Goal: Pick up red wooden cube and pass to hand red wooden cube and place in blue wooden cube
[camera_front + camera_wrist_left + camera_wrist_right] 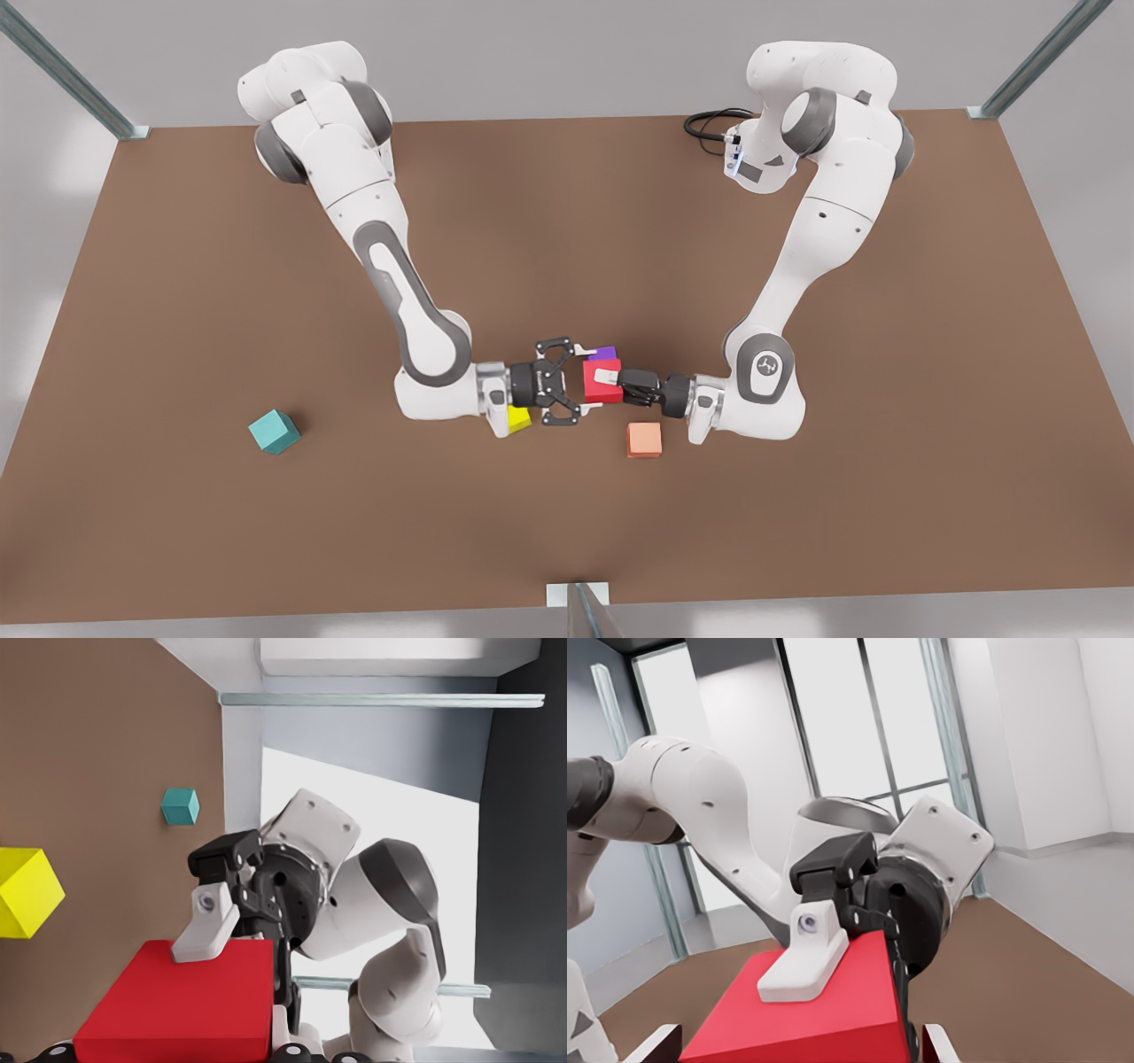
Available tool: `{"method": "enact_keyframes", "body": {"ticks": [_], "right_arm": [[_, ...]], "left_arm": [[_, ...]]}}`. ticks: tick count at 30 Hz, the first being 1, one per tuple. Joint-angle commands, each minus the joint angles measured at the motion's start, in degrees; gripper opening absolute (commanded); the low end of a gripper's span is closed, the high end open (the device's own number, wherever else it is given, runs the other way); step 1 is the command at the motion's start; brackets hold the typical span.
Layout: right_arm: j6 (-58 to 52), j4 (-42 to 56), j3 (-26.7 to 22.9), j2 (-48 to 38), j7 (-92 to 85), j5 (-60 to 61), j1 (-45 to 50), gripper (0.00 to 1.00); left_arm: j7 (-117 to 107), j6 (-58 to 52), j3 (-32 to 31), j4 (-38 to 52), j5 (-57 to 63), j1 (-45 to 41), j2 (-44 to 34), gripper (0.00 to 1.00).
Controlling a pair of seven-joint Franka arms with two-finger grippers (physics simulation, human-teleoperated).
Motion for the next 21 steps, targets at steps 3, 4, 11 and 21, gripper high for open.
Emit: {"method": "enact_keyframes", "body": {"ticks": [3, 4, 11, 21], "right_arm": [[2.25, 0.85, 0.02, 0.48, 3.04, 0.05, 0.64, 1.00], [2.42, 1.03, 0.02, 0.74, 3.13, 0.05, 0.82, 1.00], [3.13, 1.47, -0.07, 0.83, 3.74, -0.04, 0.99, 0.92], [3.21, 1.47, -0.07, 0.83, 3.83, -0.04, 0.90, 0.56]], "left_arm": [[0.37, 1.32, -0.77, 0.28, -0.32, -0.35, 0.31, 0.64], [0.37, 1.32, -0.77, 0.28, -0.32, -0.35, 0.31, 0.64], [0.37, 1.23, -0.77, 0.28, -0.32, -0.27, 0.31, 0.64], [0.28, 0.96, -0.77, 0.28, -0.32, -0.09, 0.31, 1.00]]}}
